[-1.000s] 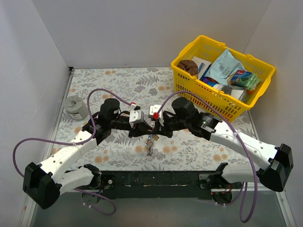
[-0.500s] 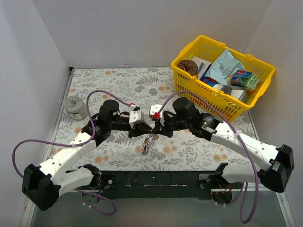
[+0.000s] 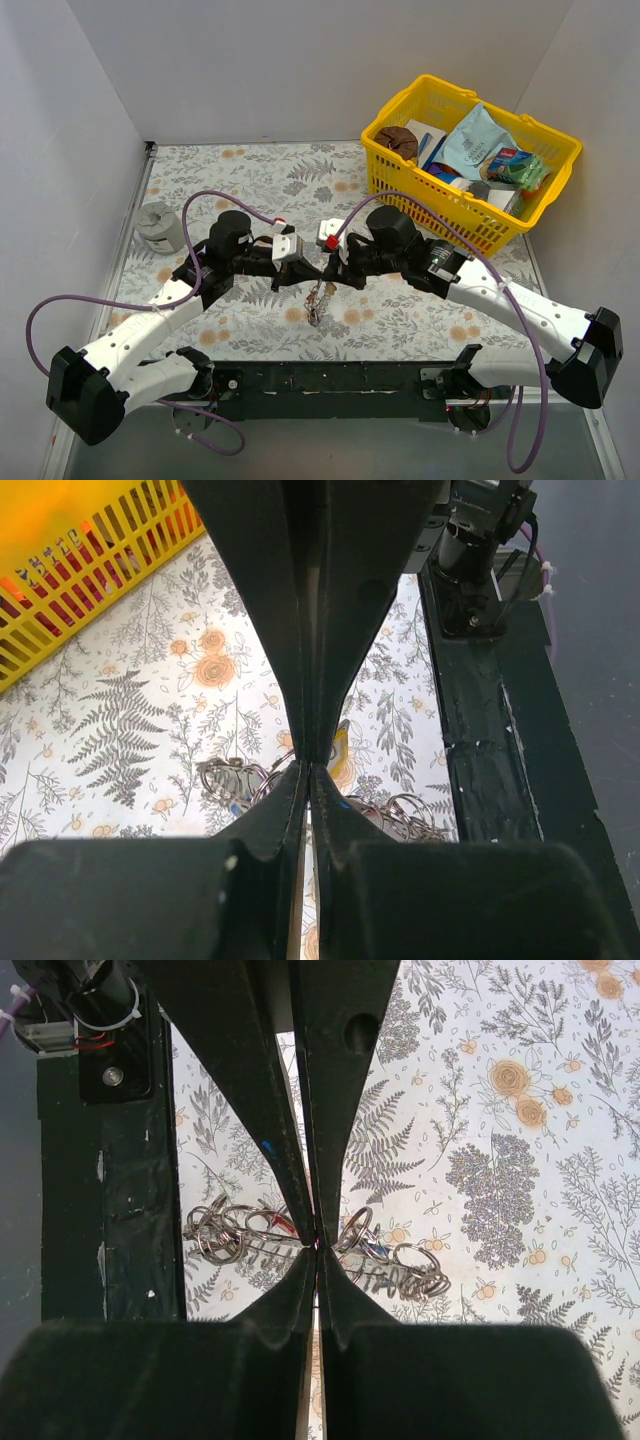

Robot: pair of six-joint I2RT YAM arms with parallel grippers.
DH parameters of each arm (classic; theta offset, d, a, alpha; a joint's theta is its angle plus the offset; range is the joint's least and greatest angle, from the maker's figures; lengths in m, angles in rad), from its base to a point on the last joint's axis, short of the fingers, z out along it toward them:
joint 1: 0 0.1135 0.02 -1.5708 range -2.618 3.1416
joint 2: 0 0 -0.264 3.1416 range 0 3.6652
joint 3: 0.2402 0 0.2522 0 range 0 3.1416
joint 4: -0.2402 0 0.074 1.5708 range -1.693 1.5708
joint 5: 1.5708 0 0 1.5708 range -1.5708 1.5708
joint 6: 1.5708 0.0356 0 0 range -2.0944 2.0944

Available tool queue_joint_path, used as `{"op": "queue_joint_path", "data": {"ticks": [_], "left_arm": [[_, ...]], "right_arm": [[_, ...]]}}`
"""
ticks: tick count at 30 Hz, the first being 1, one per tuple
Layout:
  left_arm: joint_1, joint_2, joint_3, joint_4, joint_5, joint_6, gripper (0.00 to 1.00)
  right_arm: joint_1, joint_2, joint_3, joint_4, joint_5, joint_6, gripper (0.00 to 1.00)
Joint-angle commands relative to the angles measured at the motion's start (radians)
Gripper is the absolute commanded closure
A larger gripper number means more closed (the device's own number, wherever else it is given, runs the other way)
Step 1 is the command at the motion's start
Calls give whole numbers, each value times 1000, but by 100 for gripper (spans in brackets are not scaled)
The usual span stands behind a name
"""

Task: Put the keys on the keyring

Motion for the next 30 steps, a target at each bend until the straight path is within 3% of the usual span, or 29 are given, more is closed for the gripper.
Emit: {"op": "queue_joint_path", "data": {"ticks": [1, 2, 8, 14, 22, 30], "left_arm": [[-1, -27, -33, 89, 26, -60, 100], [-3, -45, -44, 141, 25, -83, 100], [-1, -129, -165, 403, -47, -255, 100], [-1, -194, -277, 667, -96, -399, 100], [-1, -218, -347, 901, -121, -489, 100], [-3, -235, -396, 1068, -136, -496, 100]], "right_arm": [[4, -57, -5, 107, 18, 33, 88], [4, -72, -13, 115, 28, 39, 78], [-2, -161, -74, 191, 149, 96, 53], [-19, -224, -111, 230, 144, 113, 39], [-23, -192, -101, 222, 85, 131, 33], [-35, -153, -24, 173, 68, 171, 35]]}}
